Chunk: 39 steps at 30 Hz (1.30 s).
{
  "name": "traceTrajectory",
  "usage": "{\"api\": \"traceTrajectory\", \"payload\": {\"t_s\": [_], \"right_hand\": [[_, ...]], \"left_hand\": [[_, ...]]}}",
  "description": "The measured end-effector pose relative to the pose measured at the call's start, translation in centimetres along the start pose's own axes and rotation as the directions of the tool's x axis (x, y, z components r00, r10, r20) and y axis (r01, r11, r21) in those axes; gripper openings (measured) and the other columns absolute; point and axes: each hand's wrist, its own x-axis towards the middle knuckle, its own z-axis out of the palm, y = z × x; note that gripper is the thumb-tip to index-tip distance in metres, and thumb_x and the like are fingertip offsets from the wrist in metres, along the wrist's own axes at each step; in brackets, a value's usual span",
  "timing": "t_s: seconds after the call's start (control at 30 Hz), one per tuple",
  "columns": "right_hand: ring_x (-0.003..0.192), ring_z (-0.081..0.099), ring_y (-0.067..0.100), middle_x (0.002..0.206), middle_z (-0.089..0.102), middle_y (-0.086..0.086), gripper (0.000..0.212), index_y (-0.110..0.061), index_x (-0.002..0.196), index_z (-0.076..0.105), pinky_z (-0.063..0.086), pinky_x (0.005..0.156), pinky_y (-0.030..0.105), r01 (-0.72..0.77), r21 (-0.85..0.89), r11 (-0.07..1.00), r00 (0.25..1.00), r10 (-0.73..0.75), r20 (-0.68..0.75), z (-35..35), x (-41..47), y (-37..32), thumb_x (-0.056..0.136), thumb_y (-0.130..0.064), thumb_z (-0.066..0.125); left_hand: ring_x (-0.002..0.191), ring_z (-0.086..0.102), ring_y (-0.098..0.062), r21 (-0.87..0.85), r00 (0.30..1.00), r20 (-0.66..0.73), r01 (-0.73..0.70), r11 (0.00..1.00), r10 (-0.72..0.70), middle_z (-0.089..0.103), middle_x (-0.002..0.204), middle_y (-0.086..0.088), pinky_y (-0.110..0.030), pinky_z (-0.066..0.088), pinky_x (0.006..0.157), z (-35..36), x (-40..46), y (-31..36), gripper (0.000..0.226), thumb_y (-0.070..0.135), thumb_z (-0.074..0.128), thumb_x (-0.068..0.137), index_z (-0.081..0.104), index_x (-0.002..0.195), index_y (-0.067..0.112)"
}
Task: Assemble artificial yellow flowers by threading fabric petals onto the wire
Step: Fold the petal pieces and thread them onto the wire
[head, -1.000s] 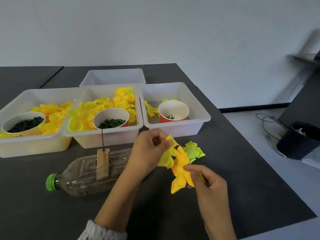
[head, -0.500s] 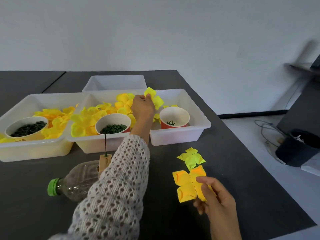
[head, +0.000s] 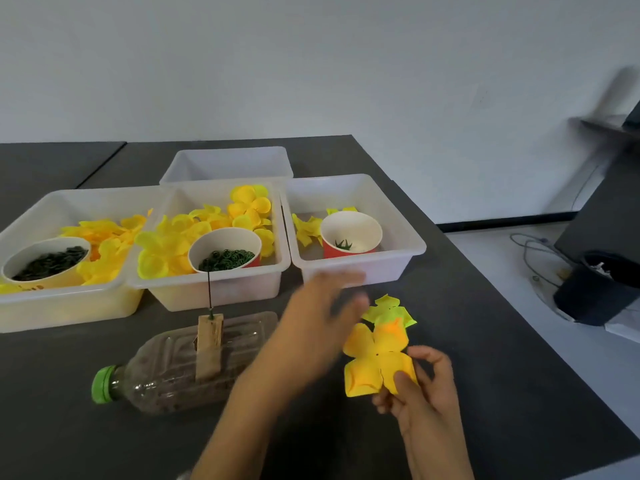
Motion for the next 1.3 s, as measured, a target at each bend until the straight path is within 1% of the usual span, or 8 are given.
{"api": "traceTrajectory", "payload": {"t_s": [0.1, 0.27, 0.4, 0.5, 0.6, 0.7, 0.93, 1.3], "right_hand": [[0.063, 0.061, 0.026, 0.086, 0.066, 0.012, 0.031, -0.018, 0.106, 0.044, 0.049, 0.052, 0.034, -0.059, 0.072, 0.996, 0.998, 0.06, -0.005, 1.1, 0.3, 0.7, 0.093, 0.01, 0.046], [0.087, 0.062, 0.029, 0.107, 0.058, 0.016, 0.035, -0.016, 0.108, 0.044, 0.056, 0.062, 0.034, -0.269, 0.105, 0.958, 0.962, 0.262, 0.073, 1.6, 0.0, 1.4, 0.093, 0.015, 0.041], [0.089, 0.067, 0.03, 0.11, 0.06, 0.016, 0.022, -0.012, 0.111, 0.049, 0.058, 0.067, 0.033, -0.296, -0.254, 0.921, 0.931, 0.338, 0.141, -0.1, 0.0, 0.6, 0.095, 0.003, 0.05], [0.079, 0.072, 0.019, 0.102, 0.068, 0.005, 0.018, -0.015, 0.11, 0.054, 0.059, 0.07, 0.029, -0.245, -0.569, 0.785, 0.907, 0.393, 0.151, -1.2, 0.1, -0.5, 0.094, -0.008, 0.057], [0.075, 0.071, 0.016, 0.089, 0.072, 0.001, 0.017, -0.016, 0.108, 0.059, 0.057, 0.064, 0.023, -0.157, -0.713, 0.683, 0.902, 0.393, 0.177, -1.7, -0.1, -1.3, 0.094, -0.007, 0.057], [0.077, 0.071, 0.016, 0.094, 0.071, -0.001, 0.018, -0.018, 0.11, 0.06, 0.055, 0.065, 0.023, -0.104, -0.793, 0.6, 0.89, 0.413, 0.196, -2.3, 0.0, -1.4, 0.094, -0.012, 0.057], [0.076, 0.07, 0.015, 0.096, 0.072, 0.01, 0.023, -0.011, 0.111, 0.063, 0.057, 0.075, 0.024, -0.163, -0.664, 0.73, 0.872, 0.422, 0.249, -2.2, 0.2, -1.1, 0.091, -0.001, 0.06], [0.062, 0.07, 0.016, 0.071, 0.072, 0.007, 0.008, 0.0, 0.095, 0.065, 0.053, 0.054, 0.019, -0.198, -0.54, 0.818, 0.912, 0.355, 0.203, -1.5, 0.2, 0.7, 0.091, -0.007, 0.062]], "left_hand": [[0.12, 0.039, 0.013, 0.107, 0.985, 0.17, -0.004, 0.994, -0.015, 0.038, 0.135, 0.029, -0.006, 0.033, 0.096, 1.8, -4.6, -1.8, 0.058, 0.042, 0.064, 0.092, 0.034, 0.138, 0.06], [0.121, 0.042, 0.001, 0.1, 0.994, 0.105, 0.032, 0.994, -0.042, 0.037, 0.13, 0.025, -0.026, 0.042, 0.102, 3.0, -7.0, -3.6, 0.06, 0.038, 0.071, 0.087, 0.037, 0.13, 0.064], [0.12, 0.032, 0.005, 0.199, 0.997, 0.077, 0.005, 0.98, -0.02, 0.028, 0.125, 0.037, -0.018, 0.037, 0.098, 4.5, -7.7, -4.6, 0.06, 0.042, 0.071, 0.086, 0.033, 0.122, 0.071], [0.117, 0.025, 0.006, 0.292, 0.999, 0.048, 0.006, 0.956, -0.021, 0.024, 0.123, 0.04, -0.014, 0.037, 0.089, 6.0, -8.2, -5.4, 0.052, 0.037, 0.068, 0.088, 0.044, 0.127, 0.062], [0.109, 0.039, 0.0, 0.222, 0.999, 0.006, -0.049, 0.974, 0.049, 0.045, 0.119, 0.031, -0.021, 0.046, 0.083, 6.9, -8.9, -6.0, 0.044, 0.016, 0.07, 0.087, 0.062, 0.118, 0.047], [0.113, 0.042, -0.004, 0.197, 0.992, -0.019, -0.115, 0.974, 0.121, 0.049, 0.121, 0.026, -0.026, 0.046, 0.087, 7.2, -9.4, -6.5, 0.035, 0.024, 0.068, 0.089, 0.063, 0.118, 0.043], [0.124, 0.044, -0.012, 0.074, 0.985, 0.018, -0.17, 0.983, 0.169, 0.047, 0.136, 0.023, -0.043, 0.042, 0.096, 7.2, -9.5, -6.7, 0.037, 0.051, 0.061, 0.087, 0.059, 0.124, 0.049], [0.116, 0.052, -0.007, -0.048, 0.998, 0.002, -0.063, 0.997, 0.063, 0.062, 0.123, 0.022, -0.048, 0.037, 0.098, 6.6, -9.5, -6.3, 0.032, 0.032, 0.076, 0.084, 0.068, 0.114, 0.042]]}}
